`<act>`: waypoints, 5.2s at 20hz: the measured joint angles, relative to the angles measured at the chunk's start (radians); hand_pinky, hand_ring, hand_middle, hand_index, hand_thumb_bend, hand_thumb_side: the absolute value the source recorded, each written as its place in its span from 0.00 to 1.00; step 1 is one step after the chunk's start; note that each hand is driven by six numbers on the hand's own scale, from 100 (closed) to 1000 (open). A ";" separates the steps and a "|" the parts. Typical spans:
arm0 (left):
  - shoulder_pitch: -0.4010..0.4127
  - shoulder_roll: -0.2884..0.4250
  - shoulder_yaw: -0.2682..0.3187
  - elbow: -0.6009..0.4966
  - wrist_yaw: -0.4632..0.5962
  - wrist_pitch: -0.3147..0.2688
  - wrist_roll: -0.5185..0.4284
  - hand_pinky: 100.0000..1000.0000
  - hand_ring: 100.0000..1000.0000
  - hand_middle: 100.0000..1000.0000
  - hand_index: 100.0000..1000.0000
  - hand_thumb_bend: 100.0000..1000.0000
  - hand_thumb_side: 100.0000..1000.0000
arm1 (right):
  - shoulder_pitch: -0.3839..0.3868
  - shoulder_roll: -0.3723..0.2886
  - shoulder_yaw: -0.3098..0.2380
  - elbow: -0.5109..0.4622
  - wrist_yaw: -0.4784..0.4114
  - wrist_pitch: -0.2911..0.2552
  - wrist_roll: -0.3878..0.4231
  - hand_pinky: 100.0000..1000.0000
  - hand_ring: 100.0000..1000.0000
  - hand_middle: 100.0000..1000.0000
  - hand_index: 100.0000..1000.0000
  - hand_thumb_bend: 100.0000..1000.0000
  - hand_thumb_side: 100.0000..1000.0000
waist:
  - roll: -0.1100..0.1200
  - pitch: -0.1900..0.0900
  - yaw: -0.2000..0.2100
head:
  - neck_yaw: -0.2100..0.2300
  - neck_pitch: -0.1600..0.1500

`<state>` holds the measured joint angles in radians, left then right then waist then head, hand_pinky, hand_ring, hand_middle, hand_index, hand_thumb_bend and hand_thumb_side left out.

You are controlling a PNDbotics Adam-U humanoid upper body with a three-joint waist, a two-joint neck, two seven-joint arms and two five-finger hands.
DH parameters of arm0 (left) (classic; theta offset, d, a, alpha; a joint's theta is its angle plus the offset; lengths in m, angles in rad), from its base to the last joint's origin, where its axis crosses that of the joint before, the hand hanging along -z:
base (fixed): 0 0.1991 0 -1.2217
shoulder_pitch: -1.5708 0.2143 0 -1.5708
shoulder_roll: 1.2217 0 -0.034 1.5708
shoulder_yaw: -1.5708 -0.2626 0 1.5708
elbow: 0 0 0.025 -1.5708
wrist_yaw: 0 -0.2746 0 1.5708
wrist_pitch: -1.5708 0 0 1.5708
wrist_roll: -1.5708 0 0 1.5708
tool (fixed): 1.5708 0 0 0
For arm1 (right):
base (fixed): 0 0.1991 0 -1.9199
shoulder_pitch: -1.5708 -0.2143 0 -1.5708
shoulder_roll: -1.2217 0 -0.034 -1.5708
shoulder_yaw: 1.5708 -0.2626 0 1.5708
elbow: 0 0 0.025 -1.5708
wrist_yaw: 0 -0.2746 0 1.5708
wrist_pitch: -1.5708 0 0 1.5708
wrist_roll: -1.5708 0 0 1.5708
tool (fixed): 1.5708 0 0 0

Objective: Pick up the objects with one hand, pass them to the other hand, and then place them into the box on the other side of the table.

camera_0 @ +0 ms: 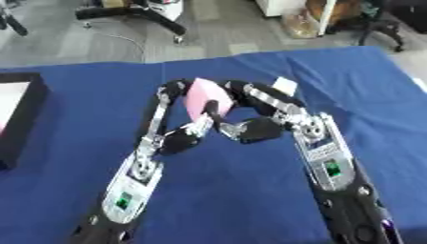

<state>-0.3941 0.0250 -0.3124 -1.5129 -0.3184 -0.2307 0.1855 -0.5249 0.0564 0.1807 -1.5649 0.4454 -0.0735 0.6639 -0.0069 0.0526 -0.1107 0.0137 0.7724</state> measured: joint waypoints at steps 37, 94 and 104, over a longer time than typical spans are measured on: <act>0.025 0.022 0.104 -0.049 -0.054 0.052 0.117 0.74 0.35 0.31 0.46 0.00 0.24 | -0.004 -0.011 -0.085 -0.230 0.042 -0.114 0.015 0.75 0.75 0.72 0.84 0.00 0.42 | 0.000 0.000 -0.004 | 0.110 0.000; -0.127 0.745 0.435 0.427 -0.795 0.704 -0.090 0.85 0.73 0.74 0.89 0.91 0.44 | 0.059 -0.046 -0.167 -0.271 0.056 -0.051 -0.007 0.75 0.74 0.71 0.83 0.00 0.44 | 0.042 -0.007 -0.041 | 0.370 0.000; -0.164 0.657 0.367 0.173 -0.585 0.661 0.043 0.84 0.63 0.62 0.80 0.63 0.43 | -0.047 -0.131 -0.241 -0.171 0.115 -0.007 -0.058 0.77 0.76 0.83 0.89 0.00 0.46 | 0.006 -0.013 -0.051 | 0.060 0.000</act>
<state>-0.5578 0.6816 0.0543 -1.3398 -0.9034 0.4303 0.2280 -0.5723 -0.0751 -0.0600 -1.7360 0.5605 -0.0803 0.6055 -0.0009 0.0395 -0.1618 0.0733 0.7724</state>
